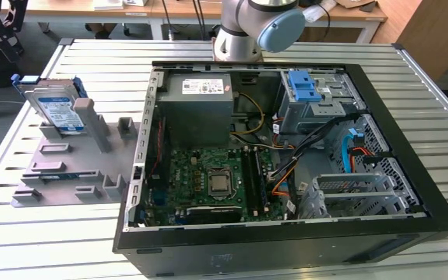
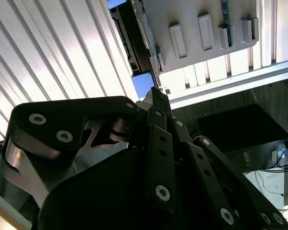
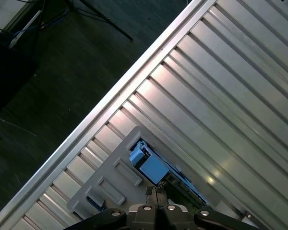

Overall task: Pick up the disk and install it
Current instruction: 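Pick up the disk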

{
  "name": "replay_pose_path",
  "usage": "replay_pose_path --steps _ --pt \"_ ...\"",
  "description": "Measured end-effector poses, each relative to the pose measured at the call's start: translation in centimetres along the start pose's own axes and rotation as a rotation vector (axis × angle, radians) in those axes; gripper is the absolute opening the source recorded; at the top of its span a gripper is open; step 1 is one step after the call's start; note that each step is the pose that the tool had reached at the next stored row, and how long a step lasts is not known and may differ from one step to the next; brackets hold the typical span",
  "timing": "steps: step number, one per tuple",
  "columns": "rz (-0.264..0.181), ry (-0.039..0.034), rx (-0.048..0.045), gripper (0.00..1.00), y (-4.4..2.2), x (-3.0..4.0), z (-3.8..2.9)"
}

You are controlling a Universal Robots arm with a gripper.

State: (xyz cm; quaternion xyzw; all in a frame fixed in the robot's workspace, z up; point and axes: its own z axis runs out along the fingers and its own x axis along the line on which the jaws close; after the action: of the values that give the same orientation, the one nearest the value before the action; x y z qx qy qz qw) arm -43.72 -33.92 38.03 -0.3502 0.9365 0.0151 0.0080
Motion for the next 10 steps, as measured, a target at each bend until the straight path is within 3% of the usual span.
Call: replay_pose_path --steps 10 --pt "-0.014 0.0003 -0.0003 0.11 0.0 0.0 0.0"
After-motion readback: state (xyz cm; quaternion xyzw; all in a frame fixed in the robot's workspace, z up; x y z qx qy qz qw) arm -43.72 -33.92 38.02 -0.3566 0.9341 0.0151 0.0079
